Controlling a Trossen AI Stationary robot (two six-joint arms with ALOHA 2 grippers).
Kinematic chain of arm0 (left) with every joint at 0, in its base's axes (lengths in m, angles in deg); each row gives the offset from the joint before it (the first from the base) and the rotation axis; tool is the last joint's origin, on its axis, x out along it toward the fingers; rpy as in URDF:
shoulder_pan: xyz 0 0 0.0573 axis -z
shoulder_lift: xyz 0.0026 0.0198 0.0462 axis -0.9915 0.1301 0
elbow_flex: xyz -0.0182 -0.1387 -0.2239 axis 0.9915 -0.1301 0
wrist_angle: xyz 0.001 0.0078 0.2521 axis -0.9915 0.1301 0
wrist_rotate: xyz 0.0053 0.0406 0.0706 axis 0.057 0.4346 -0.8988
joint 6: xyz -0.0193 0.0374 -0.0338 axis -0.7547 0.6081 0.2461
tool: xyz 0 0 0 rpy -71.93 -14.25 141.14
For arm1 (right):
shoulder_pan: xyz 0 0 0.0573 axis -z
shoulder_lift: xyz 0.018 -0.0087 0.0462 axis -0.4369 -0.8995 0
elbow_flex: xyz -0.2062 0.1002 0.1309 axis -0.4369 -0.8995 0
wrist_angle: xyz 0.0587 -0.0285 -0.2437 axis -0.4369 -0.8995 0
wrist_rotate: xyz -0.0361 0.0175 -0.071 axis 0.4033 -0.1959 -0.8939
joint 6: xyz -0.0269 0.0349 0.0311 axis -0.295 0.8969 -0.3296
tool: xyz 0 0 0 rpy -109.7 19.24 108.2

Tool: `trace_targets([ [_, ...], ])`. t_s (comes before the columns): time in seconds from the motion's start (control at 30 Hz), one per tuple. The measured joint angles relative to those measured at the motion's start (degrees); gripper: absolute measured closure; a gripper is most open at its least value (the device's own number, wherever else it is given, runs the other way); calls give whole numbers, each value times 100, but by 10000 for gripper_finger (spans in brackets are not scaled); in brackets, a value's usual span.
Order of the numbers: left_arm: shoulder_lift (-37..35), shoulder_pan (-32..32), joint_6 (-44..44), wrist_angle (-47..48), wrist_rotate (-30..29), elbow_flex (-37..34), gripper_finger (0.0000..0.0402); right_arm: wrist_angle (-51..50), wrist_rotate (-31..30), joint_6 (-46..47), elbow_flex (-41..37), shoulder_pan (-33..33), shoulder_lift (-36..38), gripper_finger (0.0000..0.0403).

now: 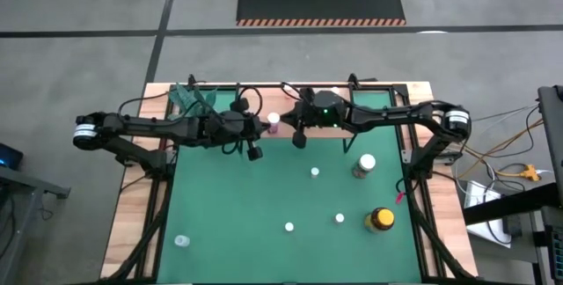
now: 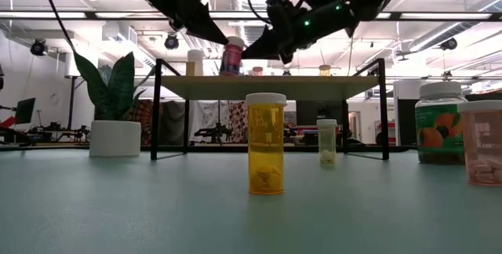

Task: Pick and place medicine bottles onto shelf by color
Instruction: Put the pink and blue pill bottle on the shelf

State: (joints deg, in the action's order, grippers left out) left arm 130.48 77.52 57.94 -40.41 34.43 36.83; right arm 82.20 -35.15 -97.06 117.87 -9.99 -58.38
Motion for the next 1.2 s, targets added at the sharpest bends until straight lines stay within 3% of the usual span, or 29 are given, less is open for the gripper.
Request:
trace_targets([
  [0.97, -52, 114, -169, 193, 7, -15, 400, -1505, -30, 183, 0, -292, 562, 394],
  [1.2, -494, 492, -142, 187, 11, 0, 400, -1240, -734, 133, 0, -286, 366, 394],
])
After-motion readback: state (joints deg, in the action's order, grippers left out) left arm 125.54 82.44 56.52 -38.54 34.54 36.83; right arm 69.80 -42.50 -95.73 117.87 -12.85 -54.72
